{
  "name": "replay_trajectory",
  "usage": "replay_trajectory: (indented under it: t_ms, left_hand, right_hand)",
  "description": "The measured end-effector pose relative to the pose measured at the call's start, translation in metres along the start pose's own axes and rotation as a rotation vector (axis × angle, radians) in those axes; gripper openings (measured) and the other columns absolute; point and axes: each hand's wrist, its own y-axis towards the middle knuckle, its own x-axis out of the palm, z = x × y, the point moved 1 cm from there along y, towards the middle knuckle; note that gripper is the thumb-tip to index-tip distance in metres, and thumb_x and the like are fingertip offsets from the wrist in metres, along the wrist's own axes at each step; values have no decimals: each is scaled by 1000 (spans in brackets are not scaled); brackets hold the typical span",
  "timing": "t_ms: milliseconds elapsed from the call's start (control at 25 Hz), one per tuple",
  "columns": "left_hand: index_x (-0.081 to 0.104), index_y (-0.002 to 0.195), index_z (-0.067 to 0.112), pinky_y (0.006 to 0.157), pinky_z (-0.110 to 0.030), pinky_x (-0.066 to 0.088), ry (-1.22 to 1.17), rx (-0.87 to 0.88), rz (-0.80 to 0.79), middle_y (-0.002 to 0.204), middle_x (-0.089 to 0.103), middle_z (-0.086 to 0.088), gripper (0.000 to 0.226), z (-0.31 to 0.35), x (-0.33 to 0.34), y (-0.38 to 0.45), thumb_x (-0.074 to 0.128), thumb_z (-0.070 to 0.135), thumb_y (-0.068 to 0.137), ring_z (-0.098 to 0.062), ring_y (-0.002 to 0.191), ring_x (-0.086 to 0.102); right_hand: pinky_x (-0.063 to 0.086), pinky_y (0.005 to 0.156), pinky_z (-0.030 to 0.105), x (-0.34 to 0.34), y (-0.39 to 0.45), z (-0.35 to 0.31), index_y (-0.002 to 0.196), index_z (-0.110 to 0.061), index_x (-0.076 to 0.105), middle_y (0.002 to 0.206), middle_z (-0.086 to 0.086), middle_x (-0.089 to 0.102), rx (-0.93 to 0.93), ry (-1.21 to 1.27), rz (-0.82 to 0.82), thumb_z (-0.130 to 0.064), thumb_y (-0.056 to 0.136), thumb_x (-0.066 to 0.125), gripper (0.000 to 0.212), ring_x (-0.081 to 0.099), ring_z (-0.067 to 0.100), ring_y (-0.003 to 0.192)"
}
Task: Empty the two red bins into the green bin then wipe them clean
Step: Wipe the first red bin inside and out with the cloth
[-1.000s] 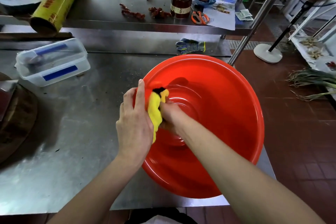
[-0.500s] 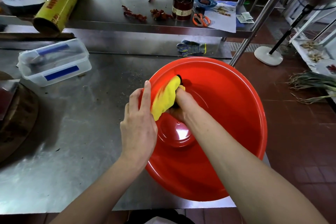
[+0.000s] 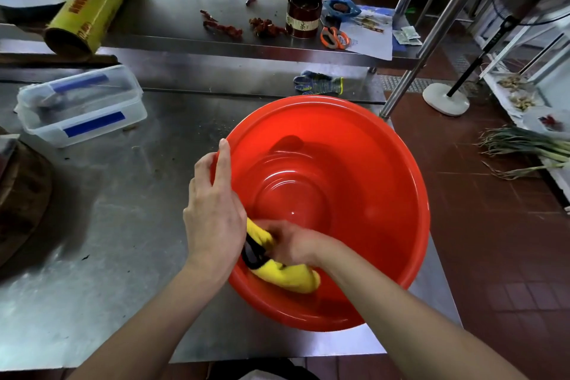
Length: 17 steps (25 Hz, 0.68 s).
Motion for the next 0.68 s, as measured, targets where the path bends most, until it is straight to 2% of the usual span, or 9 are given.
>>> replay_trajectory:
  t_ms: [80,160,280,440,480,560,640,680]
  left_hand:
    - [29,158,22,74,-56,57,-1,-10,4,140,44,-8,72,-2,1,1,50,-2,94,-34,108,58]
    - [30,158,23,74,-55,57,-7,-20,3,139,45,-8,72,-4,3,2,50,-2,94,-34,107,59]
    - [29,158,24,76,-55,56,-11,-38,-6,137,45,-8,72,-9,4,6,50,-2,94,-35,108,59]
    - [30,158,23,78,-56,57,-23,-40,-9,137,46,-9,71,-12,2,7,50,-2,95,-35,107,60]
    - [30,158,23,78,-56,57,-28,-23,-11,137,46,-9,71,-10,2,7,50,-2,95,-34,107,59]
    - [30,158,24,76,-55,58,-40,21,-7,137,45,-7,70,-6,2,3,50,-1,96,-32,107,59]
    - [30,158,25,73,-55,59,-54,65,-4,136,44,-5,71,-3,0,2,51,-1,96,-31,106,59]
    - [31,158,25,71,-55,58,-63,83,-9,136,45,-4,72,-1,0,1,52,-2,95,-31,106,59]
  right_hand:
    - [45,62,11,-6,-9,9,148,-33,47,123,-5,65,12,-248,-128,-1,93,54,65,61,11,95]
    - [51,79,25,-13,-15,17,148,-39,46,131,-1,66,42,-361,-209,-2,90,52,69,65,20,105]
    - [49,79,26,-23,-31,23,147,-43,47,134,1,64,124,-515,-297,0,88,47,73,64,24,109]
    - [52,84,35,-31,-39,31,142,-16,55,133,14,62,260,-763,-324,1,91,47,54,61,36,115]
    - [52,84,37,-30,-40,31,143,-16,54,134,15,62,276,-795,-345,1,91,47,55,61,36,115]
    - [52,95,41,-25,-37,32,152,-31,42,147,11,52,278,-820,-392,2,90,47,71,57,34,123]
    - [44,106,43,-21,-35,32,157,-48,15,163,1,30,282,-818,-463,4,90,48,92,46,30,139]
    - [40,109,42,-17,-31,38,157,-50,7,167,-3,20,278,-811,-473,6,89,50,97,40,29,144]
